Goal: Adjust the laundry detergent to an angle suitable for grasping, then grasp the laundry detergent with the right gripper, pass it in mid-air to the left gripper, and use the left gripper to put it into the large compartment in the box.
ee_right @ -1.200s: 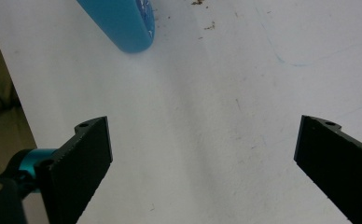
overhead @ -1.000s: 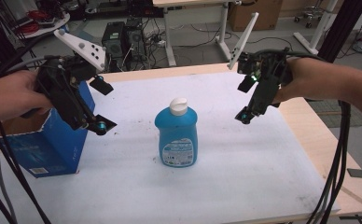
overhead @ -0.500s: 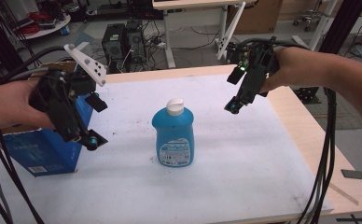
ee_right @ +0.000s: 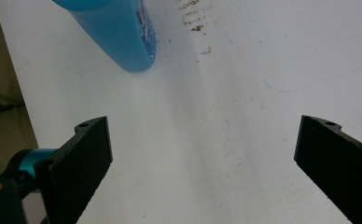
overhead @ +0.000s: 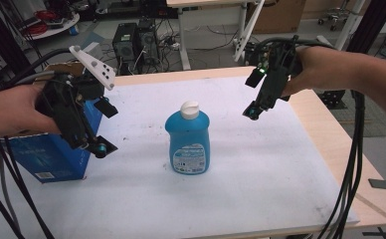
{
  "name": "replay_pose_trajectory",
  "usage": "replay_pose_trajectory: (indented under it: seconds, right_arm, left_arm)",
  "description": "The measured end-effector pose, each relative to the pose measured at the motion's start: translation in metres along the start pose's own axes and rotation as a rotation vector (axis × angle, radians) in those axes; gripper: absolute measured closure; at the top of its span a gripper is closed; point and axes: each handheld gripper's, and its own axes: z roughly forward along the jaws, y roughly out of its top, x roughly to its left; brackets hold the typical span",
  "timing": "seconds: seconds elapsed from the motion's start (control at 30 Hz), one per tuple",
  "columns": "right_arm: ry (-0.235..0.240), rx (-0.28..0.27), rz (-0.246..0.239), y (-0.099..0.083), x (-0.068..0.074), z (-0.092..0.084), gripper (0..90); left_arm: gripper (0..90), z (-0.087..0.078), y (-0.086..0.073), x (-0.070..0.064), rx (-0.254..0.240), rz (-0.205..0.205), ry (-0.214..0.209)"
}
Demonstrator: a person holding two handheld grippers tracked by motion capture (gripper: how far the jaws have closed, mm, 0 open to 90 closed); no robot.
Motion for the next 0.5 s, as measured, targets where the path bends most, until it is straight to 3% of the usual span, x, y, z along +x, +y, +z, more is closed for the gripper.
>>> replay_pose_trajectory:
  seconds: [0.33, 0.5]
  right_arm:
    - [0.010, -0.037, 0.004, 0.001, 0.011, 0.004, 3.2]
    - [0.037, -0.077, 0.016, -0.005, 0.018, 0.013, 3.3]
  left_arm:
    - [1.7, 0.002, 0.001, 0.001, 0.000, 0.006, -0.006]
    - [1.7, 0.005, 0.000, 0.003, 0.000, 0.012, -0.015]
